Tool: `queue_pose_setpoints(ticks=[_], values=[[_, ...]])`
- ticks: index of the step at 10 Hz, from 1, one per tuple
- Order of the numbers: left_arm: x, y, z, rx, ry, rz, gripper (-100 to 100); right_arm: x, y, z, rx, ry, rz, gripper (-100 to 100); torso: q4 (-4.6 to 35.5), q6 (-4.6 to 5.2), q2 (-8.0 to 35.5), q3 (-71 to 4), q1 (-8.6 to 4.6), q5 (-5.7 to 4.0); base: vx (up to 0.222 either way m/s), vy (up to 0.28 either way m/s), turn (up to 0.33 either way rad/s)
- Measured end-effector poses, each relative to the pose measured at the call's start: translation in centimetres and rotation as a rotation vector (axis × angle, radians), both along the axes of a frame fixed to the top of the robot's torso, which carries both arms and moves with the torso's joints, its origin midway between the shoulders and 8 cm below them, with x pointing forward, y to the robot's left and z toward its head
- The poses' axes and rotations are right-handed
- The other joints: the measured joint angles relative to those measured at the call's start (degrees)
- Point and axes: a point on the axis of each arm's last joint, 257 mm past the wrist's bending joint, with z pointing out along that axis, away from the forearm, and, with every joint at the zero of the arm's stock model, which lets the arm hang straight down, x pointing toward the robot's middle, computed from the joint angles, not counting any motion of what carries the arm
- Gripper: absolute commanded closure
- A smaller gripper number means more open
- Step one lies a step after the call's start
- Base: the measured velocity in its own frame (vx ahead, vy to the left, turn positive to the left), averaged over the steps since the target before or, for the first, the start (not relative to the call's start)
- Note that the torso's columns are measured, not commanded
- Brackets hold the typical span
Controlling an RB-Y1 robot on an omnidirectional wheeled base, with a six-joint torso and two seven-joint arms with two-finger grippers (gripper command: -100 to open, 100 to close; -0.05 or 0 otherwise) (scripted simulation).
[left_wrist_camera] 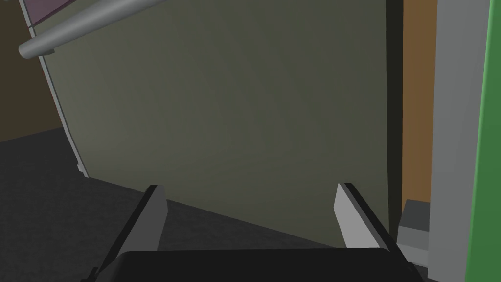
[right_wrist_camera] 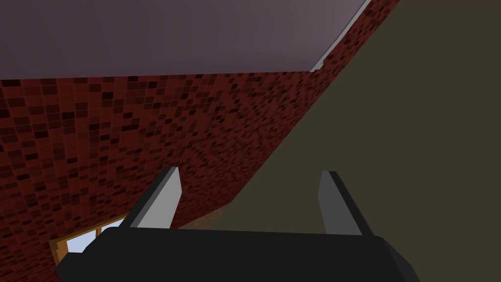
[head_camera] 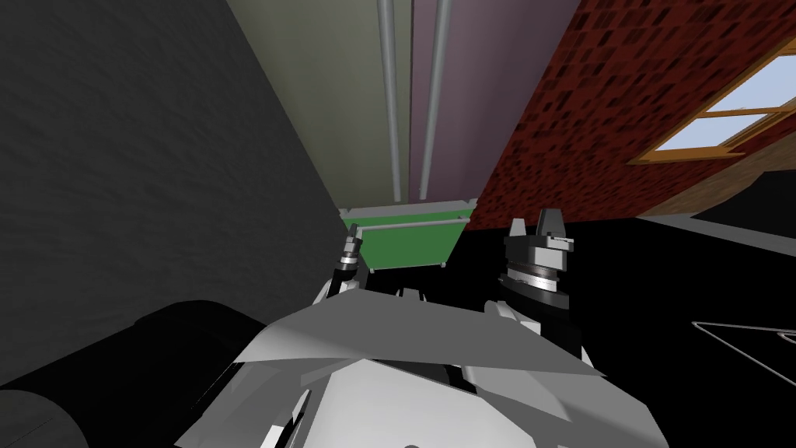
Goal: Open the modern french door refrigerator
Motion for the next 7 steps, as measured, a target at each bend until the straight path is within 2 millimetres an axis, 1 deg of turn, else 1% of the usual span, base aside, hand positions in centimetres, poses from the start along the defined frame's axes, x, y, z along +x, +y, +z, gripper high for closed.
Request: queue_pose_setpoints(ticks=[7], values=[[0.3, 1.3, -3.8, 0.011, 0.011, 0.007, -100, 0.0, 0.0, 0.0, 0.000, 0.000, 0.000, 0, 0.01, -0.01, 0.06, 0.03, 0.03, 0.01, 0.070, -0.025, 0.002]])
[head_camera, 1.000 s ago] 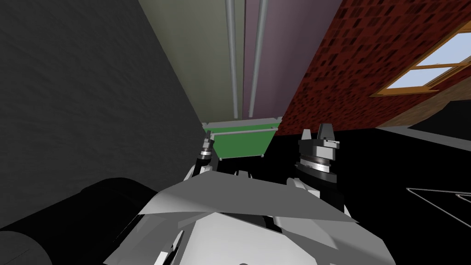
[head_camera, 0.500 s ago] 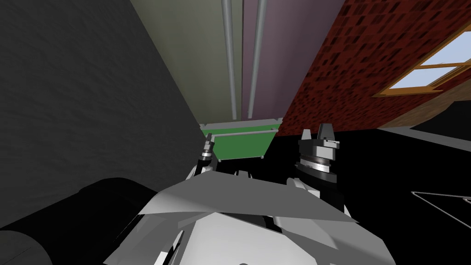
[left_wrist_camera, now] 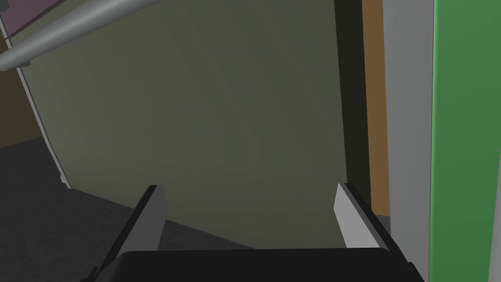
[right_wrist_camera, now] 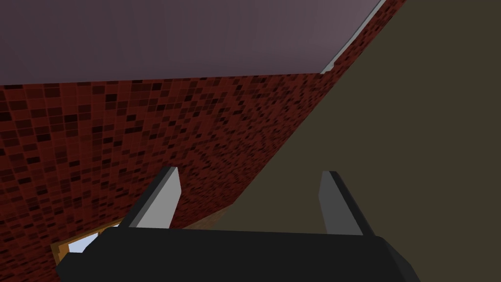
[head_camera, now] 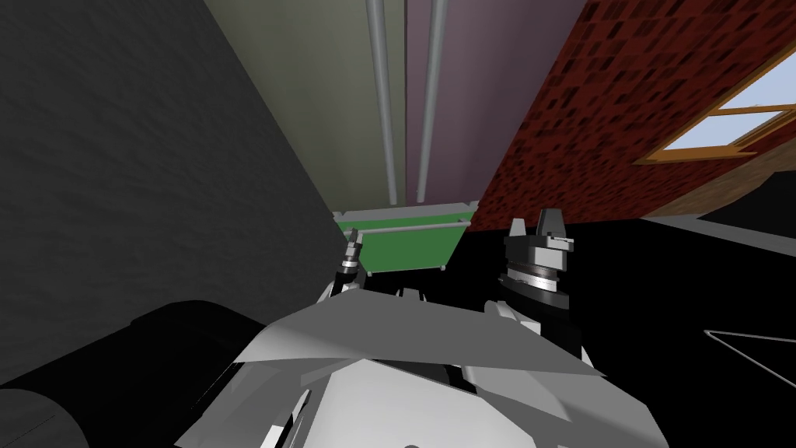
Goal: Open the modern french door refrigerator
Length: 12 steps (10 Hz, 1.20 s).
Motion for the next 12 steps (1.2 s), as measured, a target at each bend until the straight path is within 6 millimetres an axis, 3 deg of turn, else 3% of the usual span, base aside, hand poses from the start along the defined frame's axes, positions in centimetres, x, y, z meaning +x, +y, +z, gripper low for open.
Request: queue_pose_setpoints(ticks=[12], values=[[-0.4, 2.1, -6.9, -0.015, 0.033, 0.028, -100, 0.0, 0.0, 0.0, 0.000, 0.000, 0.000, 0, 0.02, 0.00, 0.08, 0.05, 0.05, 0.01, 0.065, -0.023, 0.002]])
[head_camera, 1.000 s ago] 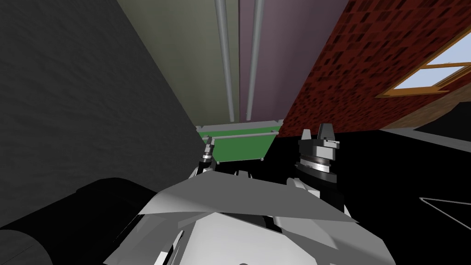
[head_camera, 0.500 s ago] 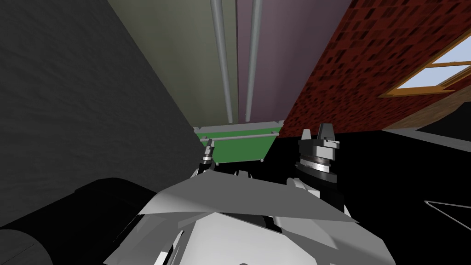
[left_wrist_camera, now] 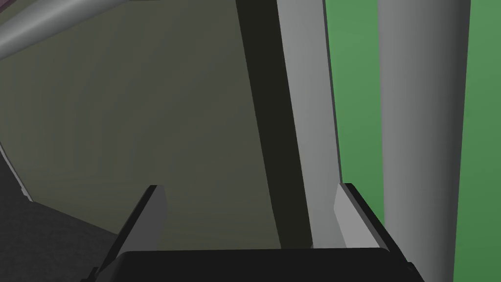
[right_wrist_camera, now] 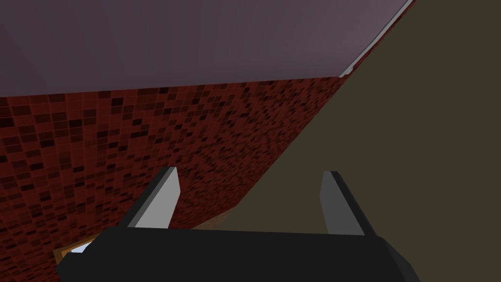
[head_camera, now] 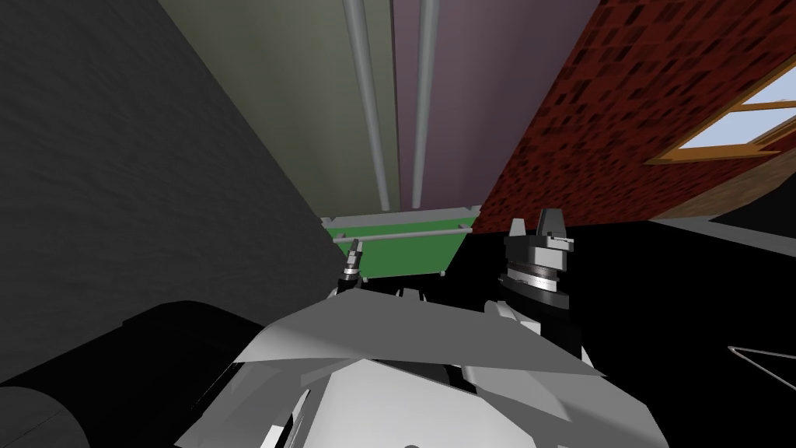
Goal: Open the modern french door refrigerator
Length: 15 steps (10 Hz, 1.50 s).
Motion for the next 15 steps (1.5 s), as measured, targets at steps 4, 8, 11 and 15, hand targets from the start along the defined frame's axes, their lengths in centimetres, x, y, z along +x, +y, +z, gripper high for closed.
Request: queue_pose_setpoints(ticks=[4, 8, 11, 15], values=[[-0.3, 0.5, -2.0, -0.012, 0.013, 0.011, -100, 0.0, 0.0, 0.0, 0.000, 0.000, 0.000, 0, -0.02, 0.00, -0.09, -0.05, -0.06, -0.02, 0.050, -0.017, 0.002], [-0.7, 0.8, -3.6, -0.026, 0.024, 0.021, -100, 0.0, 0.0, 0.0, 0.000, 0.000, 0.000, 0, -0.02, 0.00, -0.08, -0.05, -0.07, -0.02, 0.052, -0.016, 0.002], [-1.0, 0.9, -5.1, -0.039, 0.030, 0.030, -100, 0.0, 0.0, 0.0, 0.000, 0.000, 0.000, 0, -0.02, 0.00, -0.08, -0.05, -0.07, -0.02, 0.067, -0.027, 0.002], [-1.8, 0.7, -7.1, -0.060, 0.045, 0.042, -100, 0.0, 0.0, 0.0, 0.000, 0.000, 0.000, 0, -0.03, 0.02, -0.13, -0.07, -0.04, 0.00, 0.054, -0.019, 0.002]])
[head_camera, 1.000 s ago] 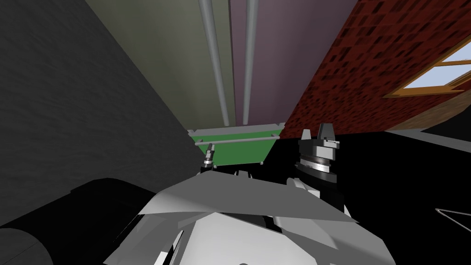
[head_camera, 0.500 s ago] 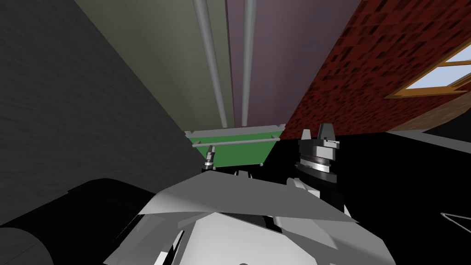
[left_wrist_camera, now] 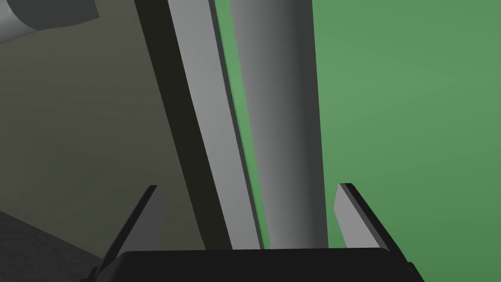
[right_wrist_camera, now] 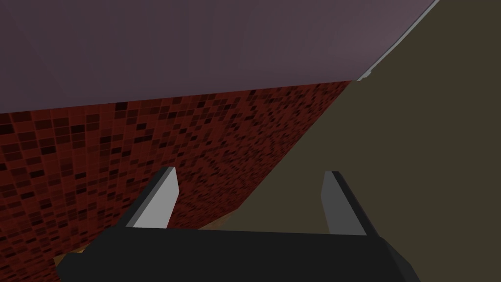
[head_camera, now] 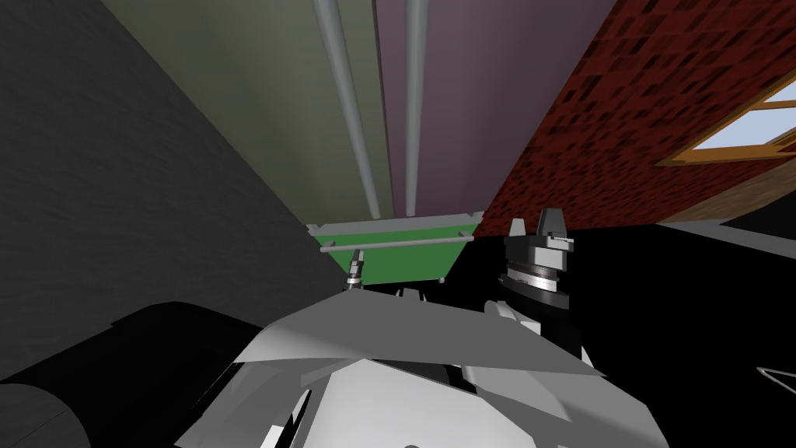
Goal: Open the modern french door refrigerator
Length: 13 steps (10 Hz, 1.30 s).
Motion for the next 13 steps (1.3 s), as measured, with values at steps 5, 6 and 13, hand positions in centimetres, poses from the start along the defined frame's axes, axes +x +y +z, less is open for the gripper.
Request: queue_pose_setpoints(ticks=[5, 6, 13], values=[[-0.9, -1.1, -2.6, -0.062, 0.012, 0.021, -100, 0.0, 0.0, 0.0, 0.000, 0.000, 0.000, 0, 0.03, -0.01, 0.13, 0.07, -0.02, -0.01, 0.059, -0.018, 0.002], [-1.0, -1.5, -2.8, -0.080, 0.011, 0.025, -100, 0.0, 0.0, 0.0, 0.000, 0.000, 0.000, 0, 0.04, -0.01, 0.13, 0.08, -0.02, -0.01, 0.025, -0.013, 0.001], [2.2, -1.5, -1.7, -0.099, 0.010, 0.020, -100, 0.0, 0.0, 0.0, 0.000, 0.000, 0.000, 0, 0.01, -0.02, 0.03, 0.02, -0.02, -0.01, -0.015, -0.011, 0.016]])
